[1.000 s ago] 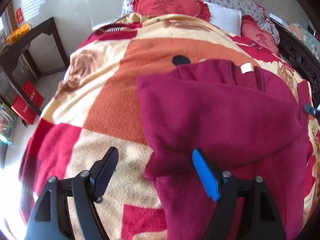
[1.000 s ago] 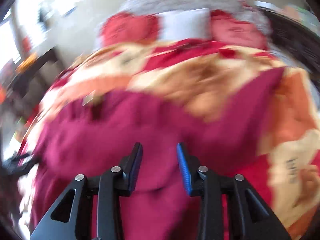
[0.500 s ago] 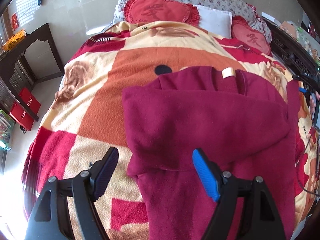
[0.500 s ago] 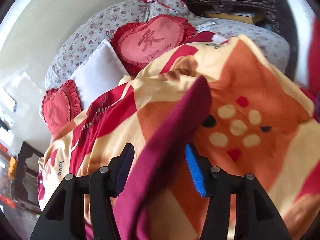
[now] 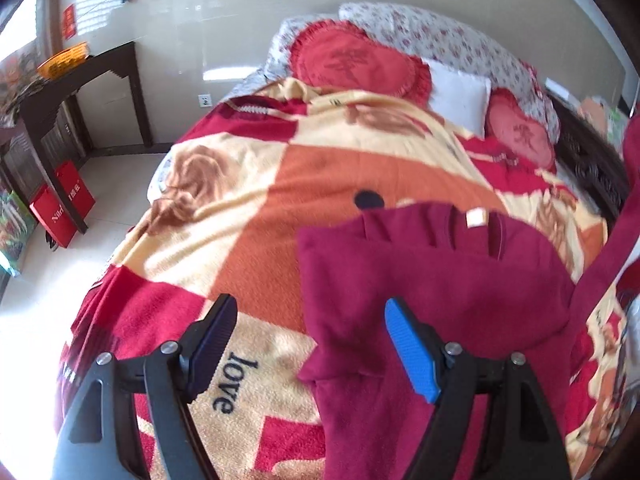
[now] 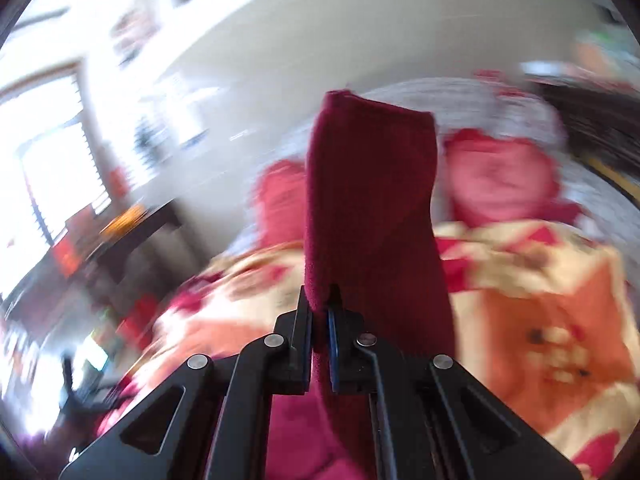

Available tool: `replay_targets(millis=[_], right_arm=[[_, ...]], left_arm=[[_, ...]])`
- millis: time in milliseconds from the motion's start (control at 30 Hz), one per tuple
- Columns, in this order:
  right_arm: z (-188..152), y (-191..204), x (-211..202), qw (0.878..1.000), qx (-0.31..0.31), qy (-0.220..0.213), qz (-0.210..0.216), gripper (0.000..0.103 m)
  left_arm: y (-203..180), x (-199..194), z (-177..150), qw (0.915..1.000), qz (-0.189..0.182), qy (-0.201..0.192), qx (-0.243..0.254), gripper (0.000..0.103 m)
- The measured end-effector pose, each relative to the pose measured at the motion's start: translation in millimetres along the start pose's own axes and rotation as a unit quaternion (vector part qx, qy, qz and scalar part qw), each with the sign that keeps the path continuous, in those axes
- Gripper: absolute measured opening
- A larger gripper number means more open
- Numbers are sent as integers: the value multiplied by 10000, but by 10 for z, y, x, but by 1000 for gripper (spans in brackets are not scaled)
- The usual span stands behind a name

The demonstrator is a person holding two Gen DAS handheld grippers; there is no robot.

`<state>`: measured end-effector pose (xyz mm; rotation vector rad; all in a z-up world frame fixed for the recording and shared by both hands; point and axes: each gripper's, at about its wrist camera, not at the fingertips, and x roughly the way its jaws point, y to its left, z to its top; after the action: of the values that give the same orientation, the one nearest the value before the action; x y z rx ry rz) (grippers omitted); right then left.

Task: Fold small clothes

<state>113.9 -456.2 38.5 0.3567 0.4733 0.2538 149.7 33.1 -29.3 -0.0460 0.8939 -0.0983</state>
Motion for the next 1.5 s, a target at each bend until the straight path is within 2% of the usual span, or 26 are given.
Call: replay_targets(millis=[67,133,233,333,400,433,500,600,633,667,733,767,800,867,933,1000,1067,1167,1200,1267,1333,1367,1400,1467,1500], right_arm=[[-131,570,195,9975,-447,397,386,0],[-330,966,421,9918,-669,721,821,0],[-887,1518,977,9795,-818,1417,1179,0],[-1487,1686,1553,9681,-375,2129,1271,0],[-1863,1658,1885,9536,-75,2816,1066,14],[-1990,1620,1912,9478,22,3030,990,14],[-1997,1551,1643,9554,21,2745,1087,16],[-1823,1330,1114,9682,-227,2378,740,23],[-1776,1230,952,9719,-272,2280,515,24],[-1699,1038,714,9771,-302,2108,50,25],[-1658,768,449,9802,-275,1862,-621,31],[-1674,597,354,9770,-260,1815,-1090,32],[-1664,447,336,9732,-261,1835,-1361,32],[-1731,280,361,9681,-261,1927,-1580,32],[-1744,236,435,9723,-242,1785,-1488,25],[-1706,236,535,9779,-236,1581,-1347,0],[-1690,280,483,9776,-363,1479,-1454,0],[-1660,325,183,9824,-394,1357,-1224,0],[-1695,325,85,9807,-507,1402,-1268,0],[-1880,269,60,9723,-579,1776,-1402,0],[-2180,145,181,9556,-582,2432,-1560,0],[-2237,116,184,9492,-613,2590,-1680,0],[-2230,99,130,9514,-574,2547,-1634,0],[-2076,40,-87,9666,-229,2129,-1406,1],[-1991,21,-149,9708,-102,1956,-1385,16]], left_arm=[[65,-53,17,9999,-39,-65,-136,80],[123,-90,9,9997,-69,-86,-240,80],[167,-94,-17,9993,-162,-70,-328,80],[140,-5,-58,9985,-390,62,-369,83],[92,73,-82,9984,-408,205,-328,83],[69,94,-95,9985,-420,199,-292,83],[33,124,-107,9988,-426,135,-211,84],[-37,249,-104,9986,-466,195,-178,88],[-60,302,-105,9984,-488,215,-186,88],[-89,363,-105,9983,-505,233,-179,88],[-166,540,-107,9985,-392,354,-116,88],[-211,636,-113,9985,-327,430,-55,87],[-236,694,-124,9985,-292,471,-7,85],[-306,819,-145,9980,-166,599,127,80],[-356,913,-168,9972,-63,724,193,80],[-371,955,-182,9969,11,760,184,80],[-378,965,-184,9970,73,743,226,80],[-412,973,-200,9968,105,720,344,81],[-424,984,-212,9967,64,724,370,81],[-456,1030,-235,9964,28,748,405,81],[-475,1050,-243,9963,82,748,406,81],[-468,1038,-244,9964,66,744,389,81],[-453,1017,-246,9965,35,743,374,81],[-425,983,-246,9962,24,779,377,81],[-410,964,-241,9962,24,786,383,81]])
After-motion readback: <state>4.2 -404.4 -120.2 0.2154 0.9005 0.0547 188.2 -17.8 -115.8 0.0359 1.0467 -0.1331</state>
